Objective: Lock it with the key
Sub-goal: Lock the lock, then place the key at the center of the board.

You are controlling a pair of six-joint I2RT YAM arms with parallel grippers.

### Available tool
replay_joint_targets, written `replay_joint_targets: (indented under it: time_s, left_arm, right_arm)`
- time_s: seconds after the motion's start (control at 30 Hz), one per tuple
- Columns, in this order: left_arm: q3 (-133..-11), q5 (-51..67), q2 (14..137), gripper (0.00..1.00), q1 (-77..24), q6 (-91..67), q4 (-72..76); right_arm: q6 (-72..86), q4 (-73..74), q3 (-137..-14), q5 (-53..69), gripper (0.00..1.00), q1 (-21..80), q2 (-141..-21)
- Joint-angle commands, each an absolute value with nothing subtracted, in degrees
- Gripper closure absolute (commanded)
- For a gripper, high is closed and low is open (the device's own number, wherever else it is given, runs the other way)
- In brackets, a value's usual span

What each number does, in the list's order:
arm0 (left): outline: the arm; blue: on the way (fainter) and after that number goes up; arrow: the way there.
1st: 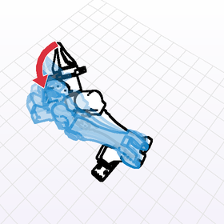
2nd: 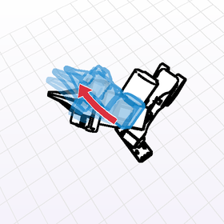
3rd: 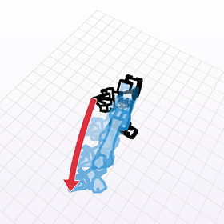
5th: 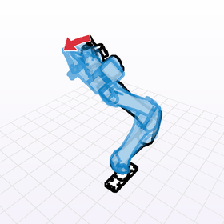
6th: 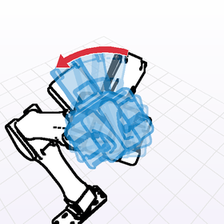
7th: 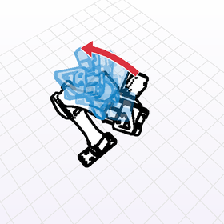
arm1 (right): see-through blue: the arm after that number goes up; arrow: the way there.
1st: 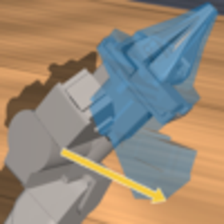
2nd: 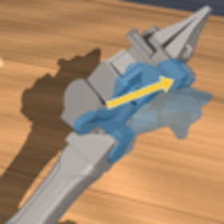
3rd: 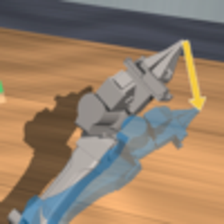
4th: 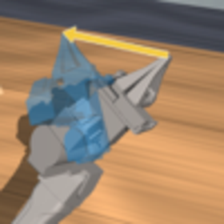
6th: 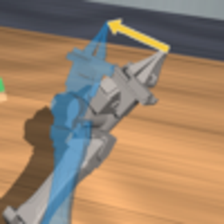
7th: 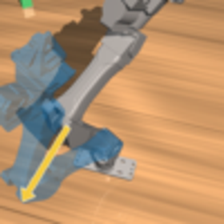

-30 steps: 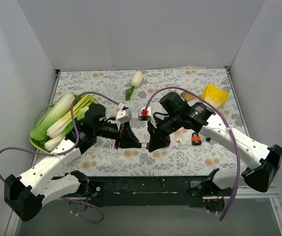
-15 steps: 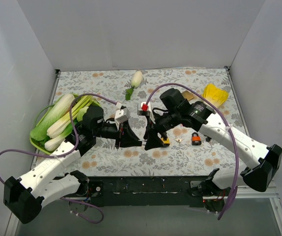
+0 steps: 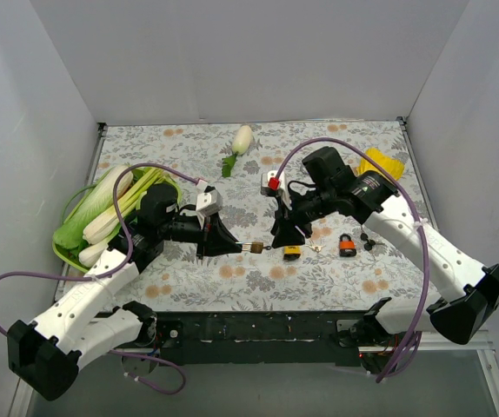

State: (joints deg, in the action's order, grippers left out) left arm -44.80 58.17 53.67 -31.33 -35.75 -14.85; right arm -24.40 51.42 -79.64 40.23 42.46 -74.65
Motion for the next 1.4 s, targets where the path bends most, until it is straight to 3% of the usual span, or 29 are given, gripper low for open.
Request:
replay_joint_targets:
  time_s: [0.0,0.37,0.67,0.7,0.77,1.17,1.37]
  left_arm:
    - [-47.64,59.77,53.52,1.0,-31.11,-34.89,-14.15]
    - [-48.25,60.47,55.11,1.0,-31.11,-34.63,-13.1]
    - [-47.55,59.06,54.76,1.0,-31.03,-34.8,-12.48]
    - [-47.55,58.8,54.67,1.0,-31.03,-34.89,-12.31]
    - [-47.29,58.54,54.58,1.0,-30.76,-35.24,-12.04]
    - [-45.8,60.03,53.96,1.0,-22.42,-28.56,-17.75]
    - [-44.91,62.67,56.77,1.0,-15.12,-44.34,-9.24]
  right_arm:
    - [-26.89,53.96,-82.61,41.57,0.54,42.63,-74.7]
    - [-26.37,52.56,-82.27,42.63,0.58,45.17,-77.6]
    - [-26.8,52.56,-82.18,41.22,0.82,45.53,-78.75]
    - [-26.81,52.65,-81.92,40.87,0.92,45.53,-78.58]
    - [-26.81,52.73,-81.22,40.43,0.99,45.53,-78.31]
    - [-25.49,54.85,-74.54,41.4,0.99,37.98,-75.94]
    - [-6.55,37.3,-60.06,34.74,0.99,36.65,-74.35]
